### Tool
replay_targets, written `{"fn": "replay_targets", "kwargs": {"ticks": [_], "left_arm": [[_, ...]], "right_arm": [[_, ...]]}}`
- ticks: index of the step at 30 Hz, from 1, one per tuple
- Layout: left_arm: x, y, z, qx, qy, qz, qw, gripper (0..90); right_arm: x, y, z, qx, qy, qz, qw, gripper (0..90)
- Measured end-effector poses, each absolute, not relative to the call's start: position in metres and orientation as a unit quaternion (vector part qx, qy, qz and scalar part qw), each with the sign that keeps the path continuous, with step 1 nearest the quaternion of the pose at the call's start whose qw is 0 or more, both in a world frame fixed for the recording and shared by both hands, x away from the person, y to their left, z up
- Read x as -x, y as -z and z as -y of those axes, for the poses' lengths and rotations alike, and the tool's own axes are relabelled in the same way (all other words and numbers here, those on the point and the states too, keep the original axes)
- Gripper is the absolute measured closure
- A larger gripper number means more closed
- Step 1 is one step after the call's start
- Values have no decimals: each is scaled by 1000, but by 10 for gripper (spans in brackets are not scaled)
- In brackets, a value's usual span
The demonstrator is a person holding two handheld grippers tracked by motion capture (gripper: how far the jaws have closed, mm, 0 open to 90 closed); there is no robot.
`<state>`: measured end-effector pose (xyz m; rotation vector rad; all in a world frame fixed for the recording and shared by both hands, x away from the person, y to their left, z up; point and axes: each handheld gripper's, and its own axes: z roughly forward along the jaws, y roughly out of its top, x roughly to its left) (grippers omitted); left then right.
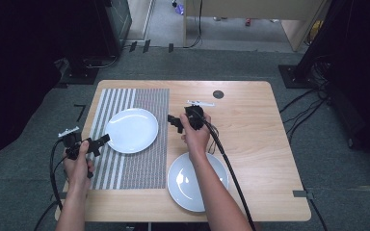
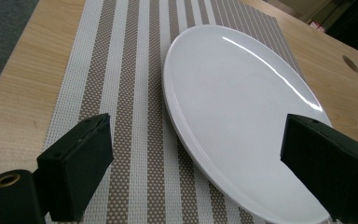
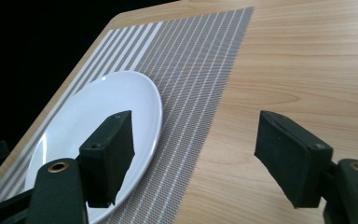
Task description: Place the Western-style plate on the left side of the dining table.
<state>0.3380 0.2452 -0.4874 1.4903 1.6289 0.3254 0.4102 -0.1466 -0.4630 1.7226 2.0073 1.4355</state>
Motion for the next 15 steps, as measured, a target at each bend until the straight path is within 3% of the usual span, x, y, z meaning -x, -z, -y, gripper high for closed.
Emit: {"fn": "replay_targets", "kwargs": {"ticks": [13,15], "left_arm": [[-312,476,-229,-622,-144,-630,442,91],[-307,474,-227,-629,-137,-619,450,26]], "right_arm": [[-373,445,180,-557,-464,-680,109,221],[-367,443,185,-555,-468,-678,112,213]]}}
